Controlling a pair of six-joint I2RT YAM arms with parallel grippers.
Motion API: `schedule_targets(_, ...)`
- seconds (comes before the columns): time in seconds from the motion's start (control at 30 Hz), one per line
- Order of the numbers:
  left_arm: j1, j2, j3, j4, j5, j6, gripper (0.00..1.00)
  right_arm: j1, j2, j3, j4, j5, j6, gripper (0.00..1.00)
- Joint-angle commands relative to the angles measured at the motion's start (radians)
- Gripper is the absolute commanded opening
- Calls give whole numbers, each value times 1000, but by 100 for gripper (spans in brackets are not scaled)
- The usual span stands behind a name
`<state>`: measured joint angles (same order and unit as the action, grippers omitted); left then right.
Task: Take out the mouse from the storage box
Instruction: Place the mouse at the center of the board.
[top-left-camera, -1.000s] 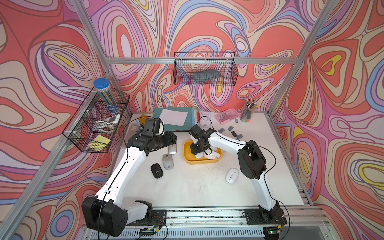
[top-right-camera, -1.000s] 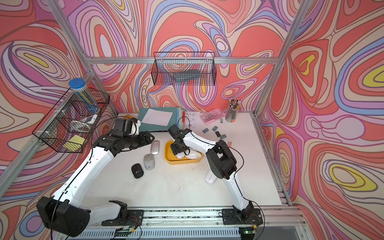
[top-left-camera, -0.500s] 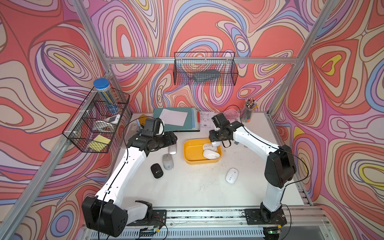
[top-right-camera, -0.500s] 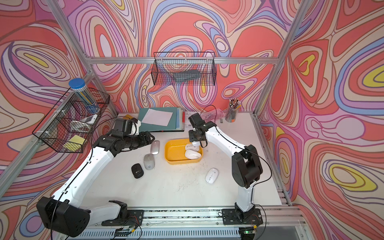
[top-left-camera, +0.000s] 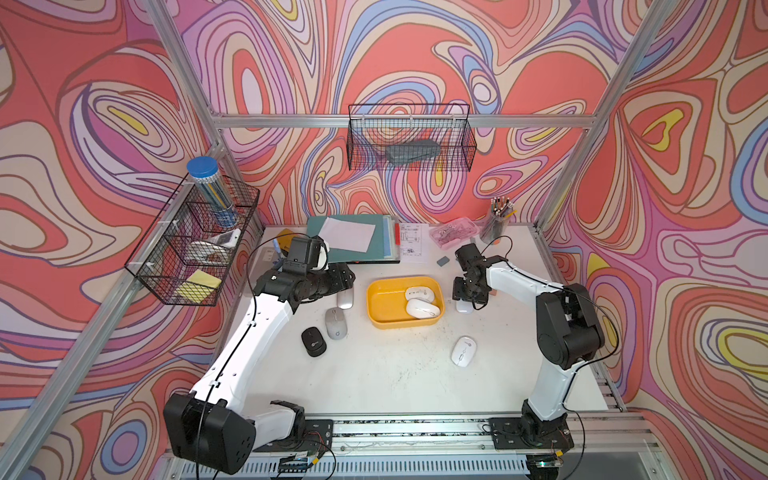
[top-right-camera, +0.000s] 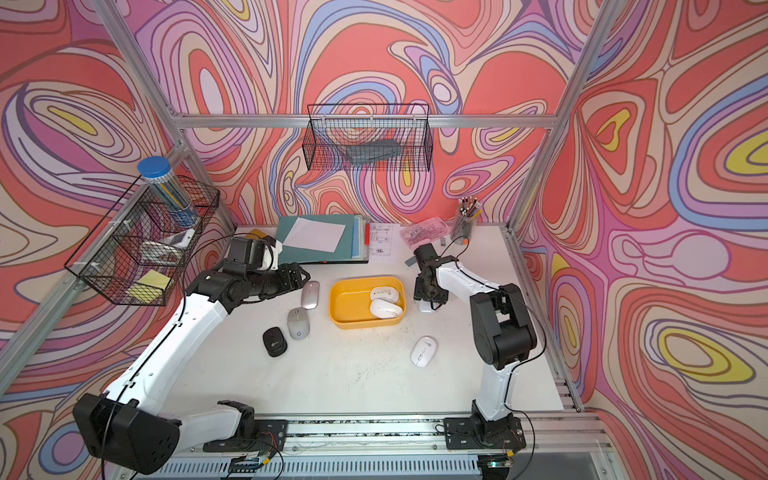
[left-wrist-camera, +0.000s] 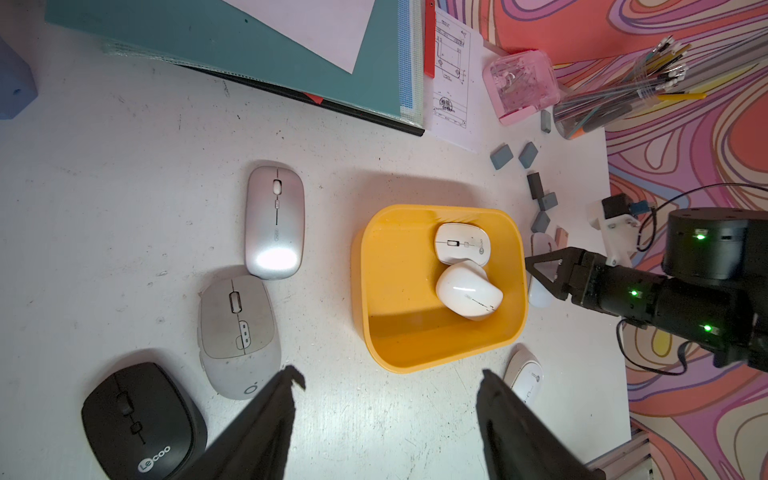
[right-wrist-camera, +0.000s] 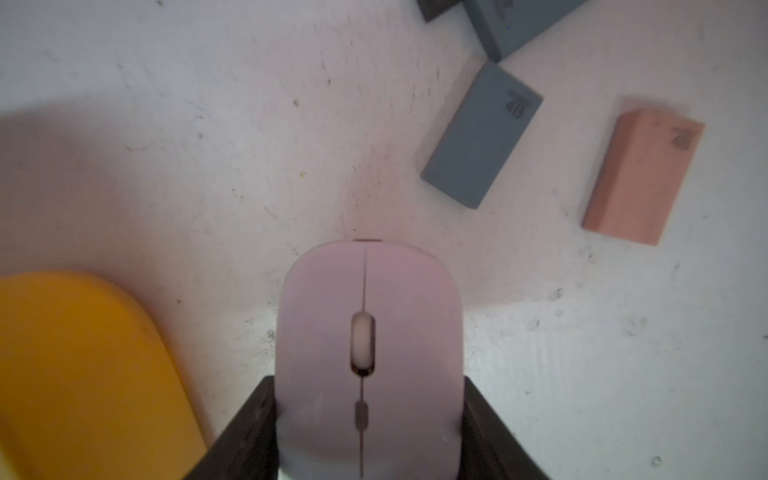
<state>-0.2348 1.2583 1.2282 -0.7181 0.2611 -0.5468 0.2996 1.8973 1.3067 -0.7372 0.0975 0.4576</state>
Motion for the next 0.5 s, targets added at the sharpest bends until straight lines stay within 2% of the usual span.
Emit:
schedule_targets(0.0, 8, -5, -12, 5, 8, 12, 73, 0, 48, -1, 6, -5, 24, 41)
schedule_targets(0.13, 8, 1, -13, 6, 2, 13, 73, 0, 73, -9, 14, -36, 34, 45)
schedule_targets(0.17, 8, 4, -13, 6, -2, 15, 73, 0, 74, -10, 11, -39, 39, 48)
schedule_targets(0.23, 8, 11, -14, 4, -8, 19, 74, 0, 70, 0, -14, -42, 40, 61)
schedule_targets(0.33, 8, 29, -16, 3, -11, 18, 75, 0, 19, 4, -55, -30, 37, 71)
schedule_targets(0.47, 8, 57, -13, 2, 10, 17, 79, 7, -54, 22, -131, -21, 23, 74)
